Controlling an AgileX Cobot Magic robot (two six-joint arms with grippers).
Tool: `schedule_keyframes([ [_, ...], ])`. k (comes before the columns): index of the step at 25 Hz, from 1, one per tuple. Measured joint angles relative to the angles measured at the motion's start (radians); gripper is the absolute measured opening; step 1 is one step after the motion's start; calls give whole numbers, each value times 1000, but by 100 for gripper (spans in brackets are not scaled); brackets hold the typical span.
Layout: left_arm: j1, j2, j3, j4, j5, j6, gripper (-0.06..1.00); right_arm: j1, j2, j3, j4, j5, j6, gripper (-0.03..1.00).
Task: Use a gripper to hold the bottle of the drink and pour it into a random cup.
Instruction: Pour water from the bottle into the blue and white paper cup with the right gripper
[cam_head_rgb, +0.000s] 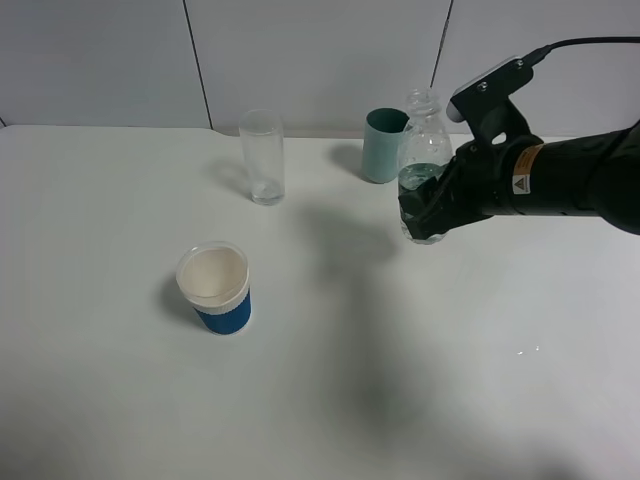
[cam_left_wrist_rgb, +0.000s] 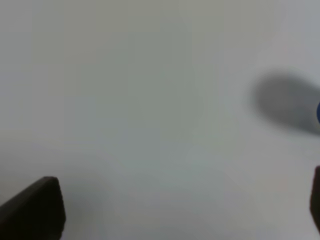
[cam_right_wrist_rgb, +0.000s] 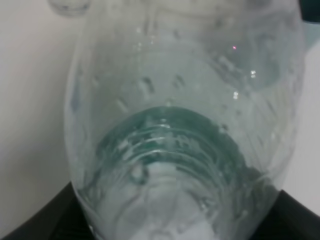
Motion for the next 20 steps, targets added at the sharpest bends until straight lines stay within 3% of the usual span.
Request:
schedule_keyframes([
  [5,0,0,0,0,0,0,99,0,-1,0,-78,0,93,56],
  [13,0,0,0,0,0,0,99,60,0,-114,-444,104,442,56],
  [17,0,0,0,0,0,0,99,125,23,-186,-581,194,522,56],
  [20,0,0,0,0,0,0,99,163,65,-224,-623,246,540,56],
])
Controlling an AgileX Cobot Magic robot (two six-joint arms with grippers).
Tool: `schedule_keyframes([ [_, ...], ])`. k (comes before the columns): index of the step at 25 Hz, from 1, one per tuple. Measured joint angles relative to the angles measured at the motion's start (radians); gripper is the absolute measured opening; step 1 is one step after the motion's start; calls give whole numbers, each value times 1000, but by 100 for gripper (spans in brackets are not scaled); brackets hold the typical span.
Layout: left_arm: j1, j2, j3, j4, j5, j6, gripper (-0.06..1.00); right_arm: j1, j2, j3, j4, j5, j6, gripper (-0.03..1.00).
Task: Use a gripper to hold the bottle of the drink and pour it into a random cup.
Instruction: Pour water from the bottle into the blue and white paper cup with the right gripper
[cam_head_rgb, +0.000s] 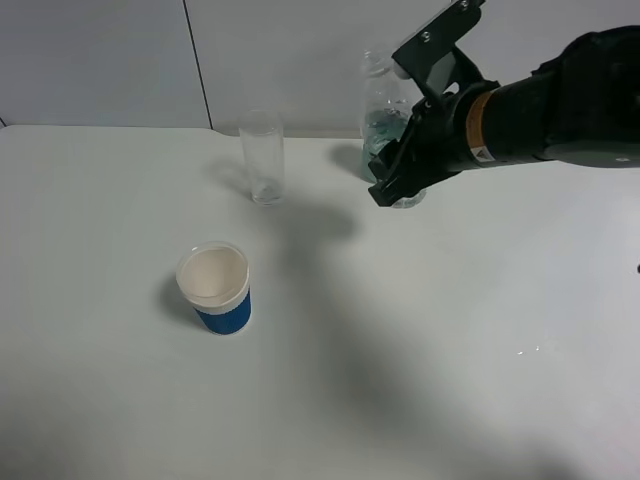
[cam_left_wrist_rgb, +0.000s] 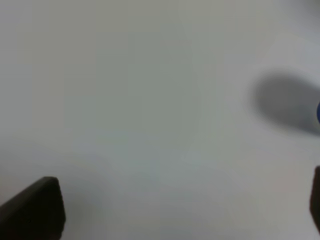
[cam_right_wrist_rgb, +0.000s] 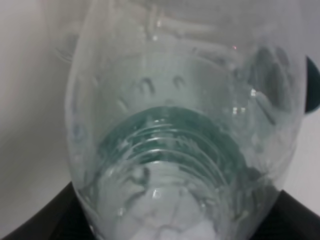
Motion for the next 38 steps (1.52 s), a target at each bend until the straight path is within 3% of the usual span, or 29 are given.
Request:
schedule_keyframes([
  [11,0,0,0,0,0,0,99,115,161,-130,-102,63,5,56],
  [25,0,0,0,0,0,0,99,168,184,-136,-322,89,13,56],
  [38,0,0,0,0,0,0,99,257,230,-144,-440,167,54,56],
])
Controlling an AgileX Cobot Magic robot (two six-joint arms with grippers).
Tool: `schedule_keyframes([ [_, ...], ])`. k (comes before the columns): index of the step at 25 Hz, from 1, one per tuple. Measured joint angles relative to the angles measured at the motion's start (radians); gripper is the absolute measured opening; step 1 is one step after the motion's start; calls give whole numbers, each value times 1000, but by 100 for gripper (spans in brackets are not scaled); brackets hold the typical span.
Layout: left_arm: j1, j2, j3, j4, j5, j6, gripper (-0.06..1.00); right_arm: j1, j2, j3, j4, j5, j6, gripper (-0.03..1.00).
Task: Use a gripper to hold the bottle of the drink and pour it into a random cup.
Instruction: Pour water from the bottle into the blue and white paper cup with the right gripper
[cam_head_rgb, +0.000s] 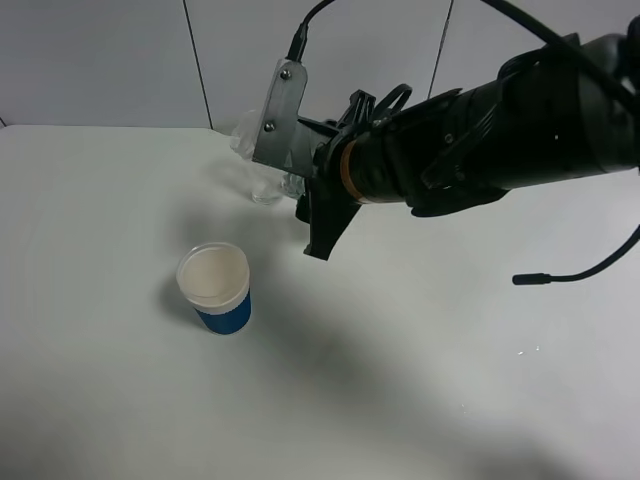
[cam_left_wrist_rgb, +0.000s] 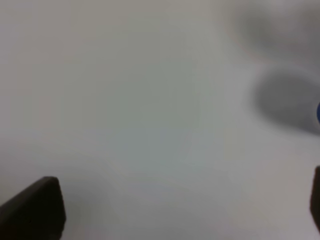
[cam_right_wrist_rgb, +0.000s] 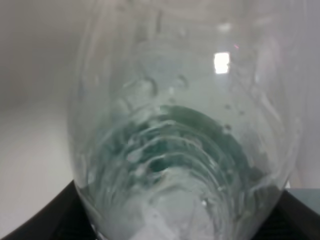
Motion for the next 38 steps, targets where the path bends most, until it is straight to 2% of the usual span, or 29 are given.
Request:
schedule_keyframes([
  [8,0,0,0,0,0,0,99,34,0,0,-105,46,4,56],
  [16,0,0,0,0,0,0,99,50,0,0,-152,75,1,56],
  [25,0,0,0,0,0,0,99,71,43,-1,-171,175,-83,56],
  [34,0,0,0,0,0,0,99,109,83,-4,-171,182,-85,56],
  [38,0,0,0,0,0,0,99,134,84,-10,-179,218,-93,56],
])
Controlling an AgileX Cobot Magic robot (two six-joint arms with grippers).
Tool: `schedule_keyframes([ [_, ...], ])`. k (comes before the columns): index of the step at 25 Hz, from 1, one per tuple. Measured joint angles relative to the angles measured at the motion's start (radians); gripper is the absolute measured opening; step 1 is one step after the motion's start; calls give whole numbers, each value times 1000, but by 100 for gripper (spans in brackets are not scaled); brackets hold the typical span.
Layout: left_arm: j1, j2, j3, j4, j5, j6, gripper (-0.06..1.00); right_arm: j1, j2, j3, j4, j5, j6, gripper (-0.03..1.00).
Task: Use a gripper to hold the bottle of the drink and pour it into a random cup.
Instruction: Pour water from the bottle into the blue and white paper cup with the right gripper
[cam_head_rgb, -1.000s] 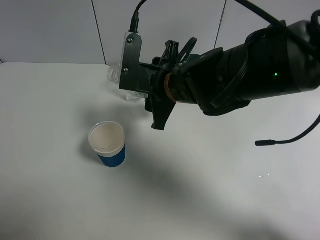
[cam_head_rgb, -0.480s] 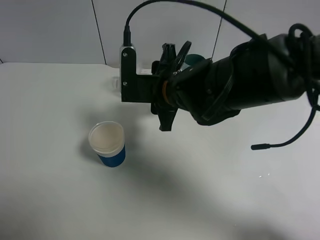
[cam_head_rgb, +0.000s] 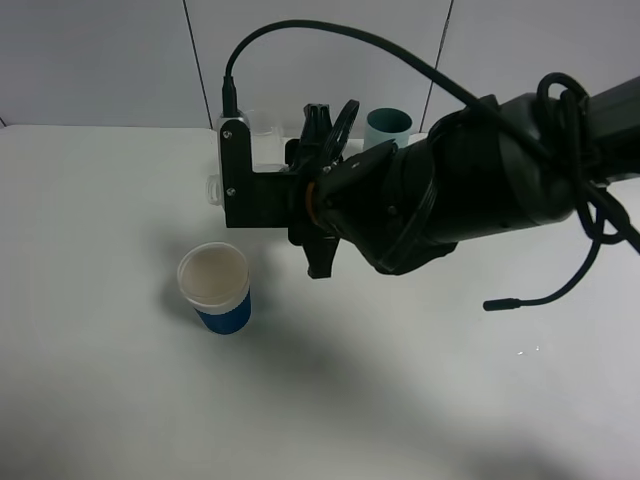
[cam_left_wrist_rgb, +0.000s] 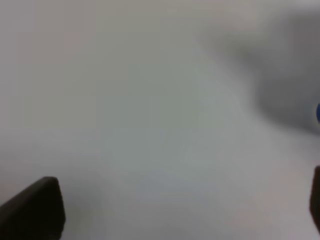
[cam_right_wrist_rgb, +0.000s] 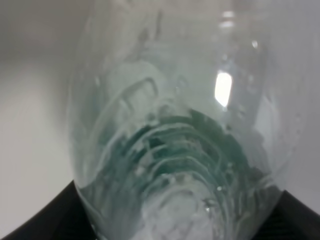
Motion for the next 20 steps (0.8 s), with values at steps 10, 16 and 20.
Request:
schedule_keyframes([
  [10,0,0,0,0,0,0,99,25,0,0,-4,77,-94,56],
  [16,0,0,0,0,0,0,99,27,0,0,-4,89,-152,56],
  [20,0,0,0,0,0,0,99,27,0,0,-4,95,-185,56],
])
